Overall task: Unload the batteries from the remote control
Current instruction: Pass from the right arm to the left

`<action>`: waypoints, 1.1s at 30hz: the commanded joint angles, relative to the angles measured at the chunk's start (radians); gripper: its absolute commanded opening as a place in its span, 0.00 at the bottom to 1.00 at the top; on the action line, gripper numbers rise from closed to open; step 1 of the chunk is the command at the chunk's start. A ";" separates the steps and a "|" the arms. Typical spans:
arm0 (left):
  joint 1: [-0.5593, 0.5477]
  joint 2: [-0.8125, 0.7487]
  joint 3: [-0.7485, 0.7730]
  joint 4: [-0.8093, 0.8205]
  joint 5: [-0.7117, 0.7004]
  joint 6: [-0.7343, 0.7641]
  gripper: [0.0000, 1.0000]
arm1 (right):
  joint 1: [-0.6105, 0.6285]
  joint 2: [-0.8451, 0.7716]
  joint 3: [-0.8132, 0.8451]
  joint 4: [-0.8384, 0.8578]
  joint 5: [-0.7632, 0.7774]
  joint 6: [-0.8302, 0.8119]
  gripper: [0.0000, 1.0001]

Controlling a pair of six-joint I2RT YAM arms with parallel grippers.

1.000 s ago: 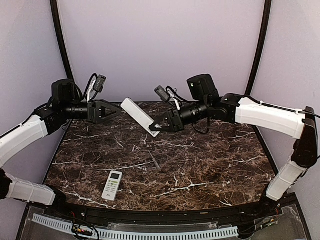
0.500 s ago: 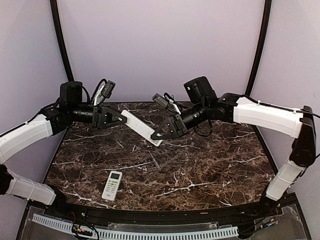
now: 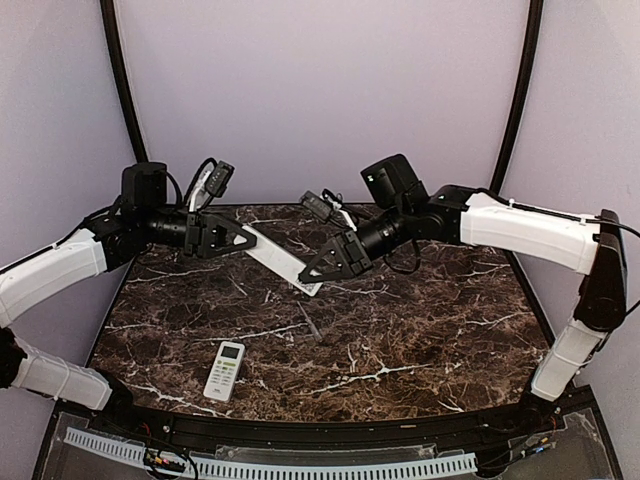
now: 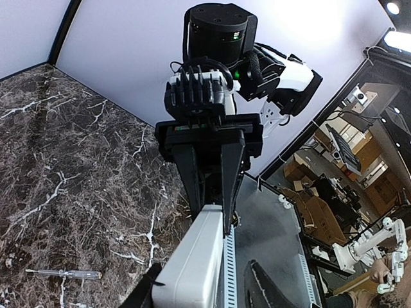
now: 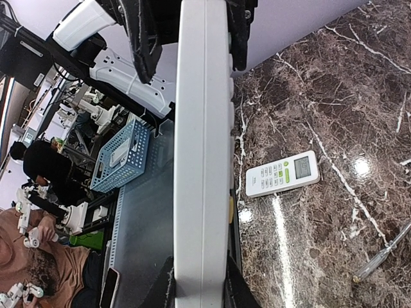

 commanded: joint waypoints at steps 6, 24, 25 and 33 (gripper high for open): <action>-0.007 0.008 0.018 0.014 0.034 0.001 0.30 | 0.004 0.023 0.037 -0.009 -0.012 -0.028 0.00; -0.007 -0.004 0.017 0.039 0.049 -0.019 0.00 | -0.009 -0.036 -0.020 0.126 0.018 0.038 0.43; -0.007 -0.013 0.010 0.062 0.050 -0.026 0.00 | -0.009 -0.046 -0.033 0.152 0.023 0.051 0.50; 0.001 -0.090 -0.077 0.355 -0.029 -0.207 0.00 | -0.007 -0.136 -0.236 0.564 0.137 0.298 0.85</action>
